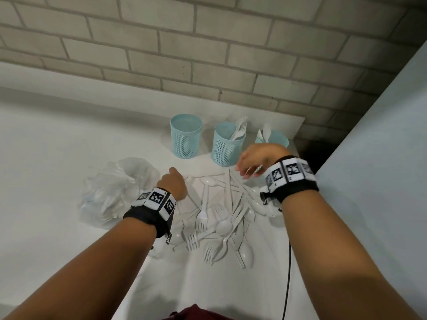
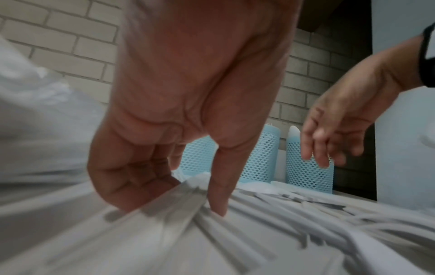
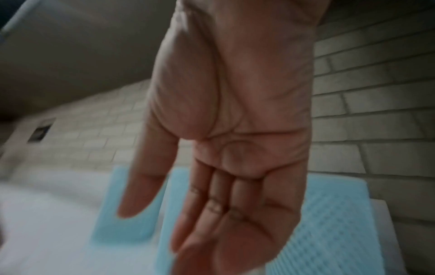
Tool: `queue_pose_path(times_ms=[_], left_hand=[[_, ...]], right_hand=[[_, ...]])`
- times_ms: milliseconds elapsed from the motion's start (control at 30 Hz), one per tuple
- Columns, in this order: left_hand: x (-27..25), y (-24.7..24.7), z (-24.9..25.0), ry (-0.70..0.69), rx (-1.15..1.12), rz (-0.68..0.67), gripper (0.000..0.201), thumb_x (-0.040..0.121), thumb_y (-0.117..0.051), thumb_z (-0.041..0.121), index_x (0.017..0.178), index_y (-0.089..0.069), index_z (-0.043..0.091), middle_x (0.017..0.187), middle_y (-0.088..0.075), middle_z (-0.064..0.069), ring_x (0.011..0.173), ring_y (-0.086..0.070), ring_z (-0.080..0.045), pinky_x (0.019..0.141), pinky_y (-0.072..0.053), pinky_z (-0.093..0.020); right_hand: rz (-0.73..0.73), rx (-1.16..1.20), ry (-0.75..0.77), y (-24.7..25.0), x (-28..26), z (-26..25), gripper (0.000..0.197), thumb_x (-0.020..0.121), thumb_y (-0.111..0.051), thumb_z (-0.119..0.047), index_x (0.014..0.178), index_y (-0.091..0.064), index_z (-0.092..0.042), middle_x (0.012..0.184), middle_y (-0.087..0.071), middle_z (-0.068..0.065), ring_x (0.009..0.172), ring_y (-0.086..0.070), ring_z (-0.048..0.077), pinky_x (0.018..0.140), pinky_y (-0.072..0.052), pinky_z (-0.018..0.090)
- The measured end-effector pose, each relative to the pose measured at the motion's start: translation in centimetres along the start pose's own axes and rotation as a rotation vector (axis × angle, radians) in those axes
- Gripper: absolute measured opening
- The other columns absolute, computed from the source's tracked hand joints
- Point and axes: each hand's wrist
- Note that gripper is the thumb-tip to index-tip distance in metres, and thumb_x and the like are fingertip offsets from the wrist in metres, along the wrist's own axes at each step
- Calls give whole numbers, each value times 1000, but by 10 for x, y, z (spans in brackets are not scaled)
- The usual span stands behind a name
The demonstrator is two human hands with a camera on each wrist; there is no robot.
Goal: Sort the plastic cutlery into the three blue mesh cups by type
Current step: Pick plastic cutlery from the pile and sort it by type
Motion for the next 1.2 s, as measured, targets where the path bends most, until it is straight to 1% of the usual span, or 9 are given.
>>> queue_pose_path(times_ms=[233,433,567,667,733,933,1000,1100,1200], left_hand=[[-3,2,-2,-63,-65,23,43,91,-45,6,129,-34,-11,132,-48,-23,122,-49,-32,97,-41,-33],[2,3,1,-68,-155,9,34,89,-52,7,118,-48,-10,122,-57,-22,113,-56,-34,89,-46,-33],[3,4,-1,-66,-233,2,28,87,-55,5,110,-53,-10,110,-62,-21,104,-60,-34,72,-43,-28],[4,5,-2,-68,-327,-26,9,82,-57,2,85,-60,-6,71,-58,-13,64,-57,-26,51,-40,-25],[7,3,-5,-43,-405,-49,20,81,-60,1,63,-51,5,59,-47,-6,52,-45,-17,45,-36,-22],[2,0,-11,-58,-791,-160,26,84,-64,0,69,-49,14,51,-58,5,43,-58,-5,38,-43,-10],[2,2,-9,-63,-875,-191,17,85,-64,3,74,-54,12,59,-63,2,45,-60,-2,50,-50,-14],[-1,12,-1,-83,-972,-243,3,88,-61,6,90,-62,4,86,-68,-6,76,-62,-15,80,-51,-29],[-6,22,10,-147,-1083,-284,13,91,-57,8,103,-60,3,91,-69,-5,82,-64,-13,80,-54,-28]], right_hand=[[258,-267,-101,-61,15,15,60,80,-62,-56,111,-54,-5,102,-57,7,92,-55,24,76,-42,28],[250,-253,-75,-71,19,9,32,82,-69,-35,89,-53,-8,93,-56,6,84,-54,22,72,-43,28],[285,-215,-32,-78,22,6,25,84,-63,-28,95,-53,-7,92,-55,7,84,-53,22,71,-42,28],[281,-169,-39,-80,25,5,21,83,-62,-25,80,-50,-8,81,-55,5,80,-54,22,66,-41,26],[272,-137,-54,-80,26,5,26,82,-63,-25,69,-46,-11,70,-51,2,75,-53,21,56,-39,24],[257,126,-10,-70,27,12,16,86,-59,-18,77,-57,-5,68,-58,5,62,-54,21,51,-39,22],[220,395,19,-65,24,13,9,91,-57,-10,94,-59,-3,73,-64,7,61,-58,19,54,-49,24],[218,604,68,-55,15,12,12,93,-55,-8,104,-57,-4,84,-67,8,69,-64,16,73,-56,31],[201,639,123,-43,6,8,12,93,-56,-11,103,-59,-5,92,-69,8,73,-68,14,75,-57,30]])
Point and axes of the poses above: each hand's wrist, its own x-axis towards the middle knuckle, its own y-axis out of the back of the hand, z = x × y
